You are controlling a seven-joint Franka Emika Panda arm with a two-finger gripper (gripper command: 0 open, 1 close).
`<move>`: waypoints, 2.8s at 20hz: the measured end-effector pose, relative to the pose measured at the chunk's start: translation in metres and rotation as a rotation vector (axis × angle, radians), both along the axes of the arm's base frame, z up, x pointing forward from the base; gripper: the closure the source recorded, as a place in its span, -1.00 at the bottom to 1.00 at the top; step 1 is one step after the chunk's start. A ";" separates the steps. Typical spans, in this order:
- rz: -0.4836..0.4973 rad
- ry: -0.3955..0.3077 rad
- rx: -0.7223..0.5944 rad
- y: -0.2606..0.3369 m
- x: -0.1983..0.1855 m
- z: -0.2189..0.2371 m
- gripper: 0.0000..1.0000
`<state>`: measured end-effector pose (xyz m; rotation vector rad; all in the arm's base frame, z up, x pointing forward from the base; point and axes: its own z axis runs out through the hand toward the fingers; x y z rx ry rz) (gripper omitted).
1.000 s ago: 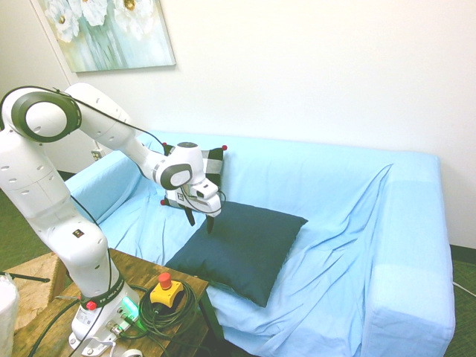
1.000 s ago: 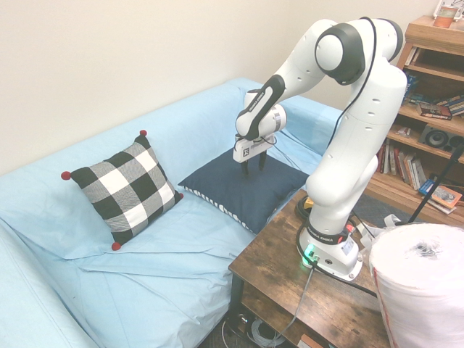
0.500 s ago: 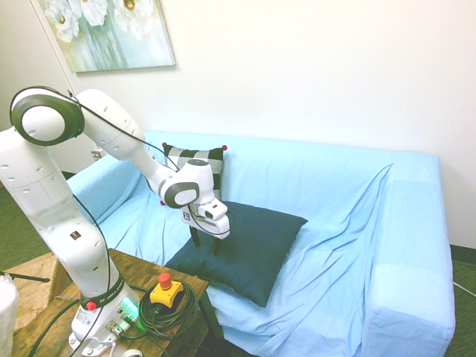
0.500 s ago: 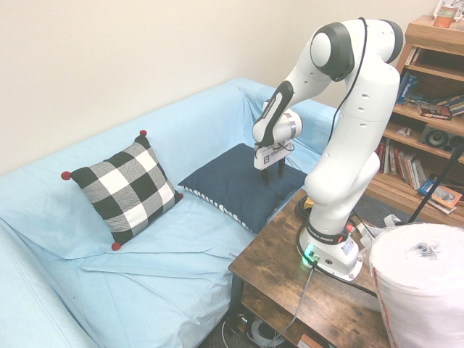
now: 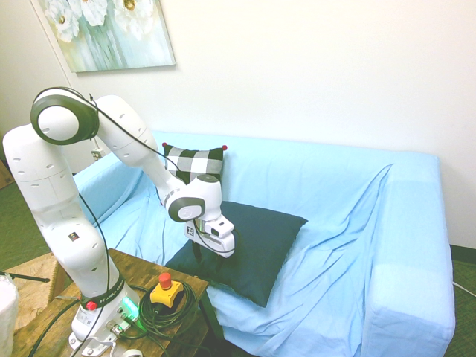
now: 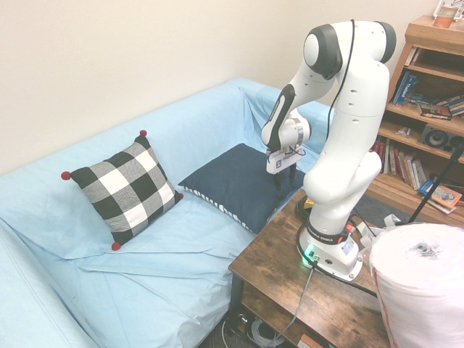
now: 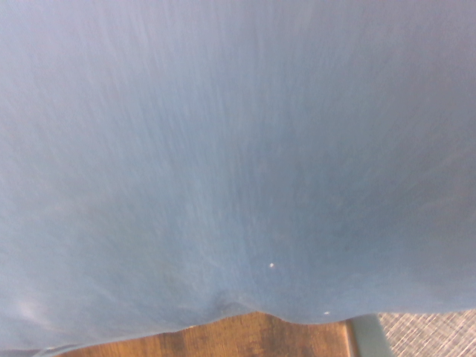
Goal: Lift the pillow
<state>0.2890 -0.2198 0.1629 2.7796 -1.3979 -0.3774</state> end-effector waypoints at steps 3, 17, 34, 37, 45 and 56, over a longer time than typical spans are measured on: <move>0.004 0.018 -0.002 0.002 -0.006 -0.022 -1.00; 0.014 0.010 -0.067 -0.001 -0.025 -0.077 -1.00; -0.034 -0.151 -0.122 -0.010 0.021 -0.021 -1.00; -0.041 -0.180 -0.120 -0.016 0.043 -0.005 -1.00; -0.040 -0.278 -0.125 -0.034 0.134 0.067 -1.00; 0.006 -0.447 -0.173 -0.025 0.285 0.169 -1.00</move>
